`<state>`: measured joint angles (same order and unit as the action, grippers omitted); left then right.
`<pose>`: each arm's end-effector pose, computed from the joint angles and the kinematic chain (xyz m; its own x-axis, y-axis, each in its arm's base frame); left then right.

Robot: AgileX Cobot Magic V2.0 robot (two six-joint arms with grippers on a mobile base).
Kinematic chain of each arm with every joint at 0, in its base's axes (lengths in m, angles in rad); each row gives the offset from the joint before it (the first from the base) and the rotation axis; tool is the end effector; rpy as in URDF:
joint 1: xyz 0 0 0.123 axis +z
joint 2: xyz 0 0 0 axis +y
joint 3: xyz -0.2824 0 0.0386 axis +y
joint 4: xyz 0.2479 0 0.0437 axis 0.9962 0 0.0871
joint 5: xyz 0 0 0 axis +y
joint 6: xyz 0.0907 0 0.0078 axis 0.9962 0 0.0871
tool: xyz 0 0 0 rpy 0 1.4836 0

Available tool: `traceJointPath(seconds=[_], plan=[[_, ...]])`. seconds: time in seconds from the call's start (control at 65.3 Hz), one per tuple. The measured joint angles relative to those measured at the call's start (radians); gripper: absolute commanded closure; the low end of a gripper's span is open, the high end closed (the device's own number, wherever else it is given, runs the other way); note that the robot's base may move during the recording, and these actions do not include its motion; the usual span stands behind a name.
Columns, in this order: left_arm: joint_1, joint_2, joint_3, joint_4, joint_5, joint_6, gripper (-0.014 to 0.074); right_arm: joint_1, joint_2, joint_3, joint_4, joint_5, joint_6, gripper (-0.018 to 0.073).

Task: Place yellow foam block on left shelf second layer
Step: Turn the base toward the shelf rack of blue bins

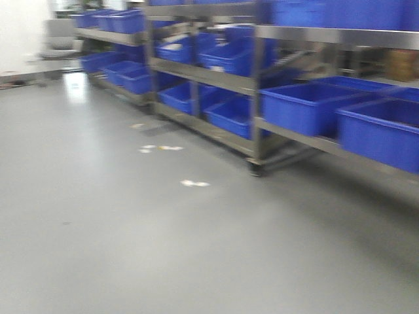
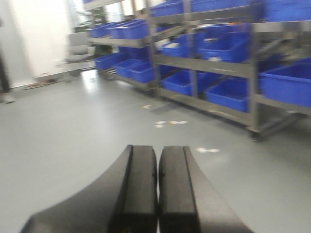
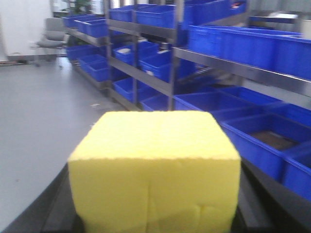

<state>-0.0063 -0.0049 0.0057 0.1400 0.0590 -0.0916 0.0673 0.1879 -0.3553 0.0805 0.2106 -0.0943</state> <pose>0.0564 0.0004 0.2061 0.0278 0.0480 -0.9985 -0.0033 0.9988 0.0479 0.0576 0.0054 0.3020 0.0458 -0.0125 -0.9989 -0.0833 0.9964 -0.0163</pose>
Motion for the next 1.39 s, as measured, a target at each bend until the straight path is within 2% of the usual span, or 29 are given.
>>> traceJointPath(seconds=[1.394], plan=[[0.0, 0.0, 0.0, 0.0, 0.0, 0.0, 0.046, 0.0, 0.0, 0.0, 0.0, 0.0, 0.0, 0.0096]])
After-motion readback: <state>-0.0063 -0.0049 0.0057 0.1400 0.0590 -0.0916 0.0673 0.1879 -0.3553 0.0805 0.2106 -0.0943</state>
